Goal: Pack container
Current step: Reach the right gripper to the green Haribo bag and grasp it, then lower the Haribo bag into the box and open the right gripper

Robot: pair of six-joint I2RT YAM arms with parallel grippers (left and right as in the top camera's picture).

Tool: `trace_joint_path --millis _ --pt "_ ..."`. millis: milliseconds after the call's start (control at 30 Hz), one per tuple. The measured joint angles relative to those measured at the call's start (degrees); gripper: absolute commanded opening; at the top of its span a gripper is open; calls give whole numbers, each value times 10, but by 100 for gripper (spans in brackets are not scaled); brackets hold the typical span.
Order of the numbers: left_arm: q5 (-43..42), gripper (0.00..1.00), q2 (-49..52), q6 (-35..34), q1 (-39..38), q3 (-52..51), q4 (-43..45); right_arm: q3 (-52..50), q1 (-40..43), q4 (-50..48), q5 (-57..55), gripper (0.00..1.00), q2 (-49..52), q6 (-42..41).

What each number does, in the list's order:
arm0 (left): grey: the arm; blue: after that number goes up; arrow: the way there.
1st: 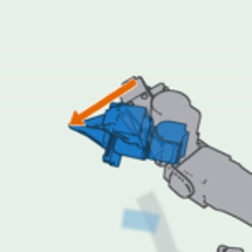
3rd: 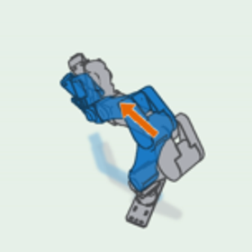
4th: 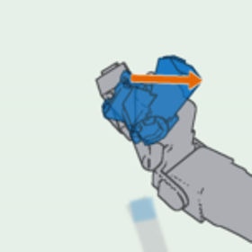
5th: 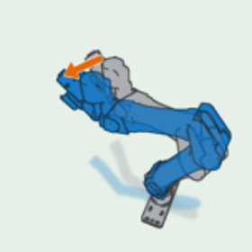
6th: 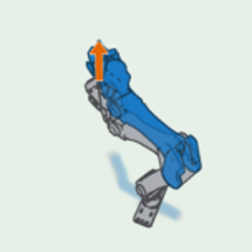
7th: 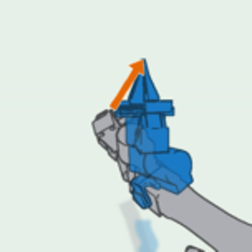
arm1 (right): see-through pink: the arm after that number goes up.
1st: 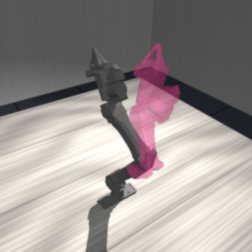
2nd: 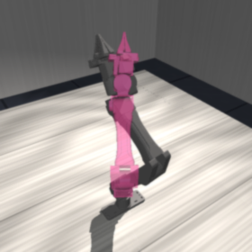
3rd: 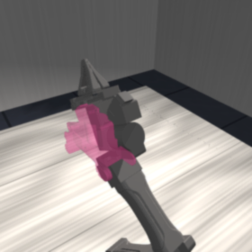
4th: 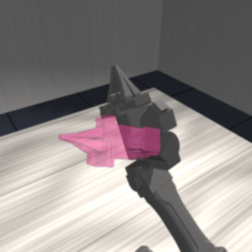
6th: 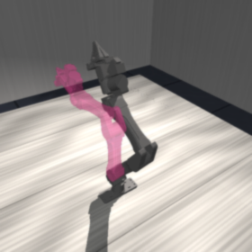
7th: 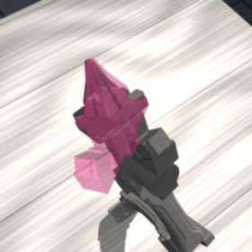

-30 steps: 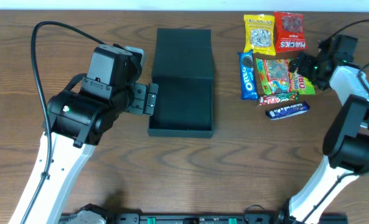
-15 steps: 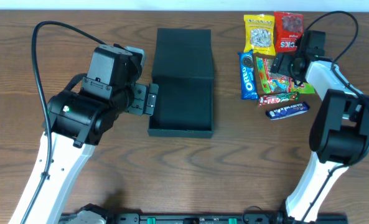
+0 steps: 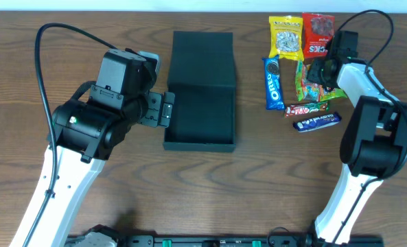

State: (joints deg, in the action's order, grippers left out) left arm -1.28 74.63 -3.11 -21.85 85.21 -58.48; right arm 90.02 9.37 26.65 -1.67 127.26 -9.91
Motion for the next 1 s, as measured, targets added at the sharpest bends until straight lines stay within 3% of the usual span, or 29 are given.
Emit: trace_joint_path --millis 67,133,433,633,833,1000 --pt "0 95 0 0 0 0 0 3 0 5 0 12 1 -1" --pt "0 95 0 0 0 0 0 4 0 10 -1 1 1 -2" --pt "20 95 0 0 0 0 22 73 0 198 -5 1 2 5" --pt "76 95 -16 0 0 28 35 112 -16 239 -6 1 -46 56" --pt "120 95 -90 0 0 56 34 130 -100 263 48 1 -184 162" --pt "132 95 -138 0 0 60 29 140 -209 310 132 1 -227 256"
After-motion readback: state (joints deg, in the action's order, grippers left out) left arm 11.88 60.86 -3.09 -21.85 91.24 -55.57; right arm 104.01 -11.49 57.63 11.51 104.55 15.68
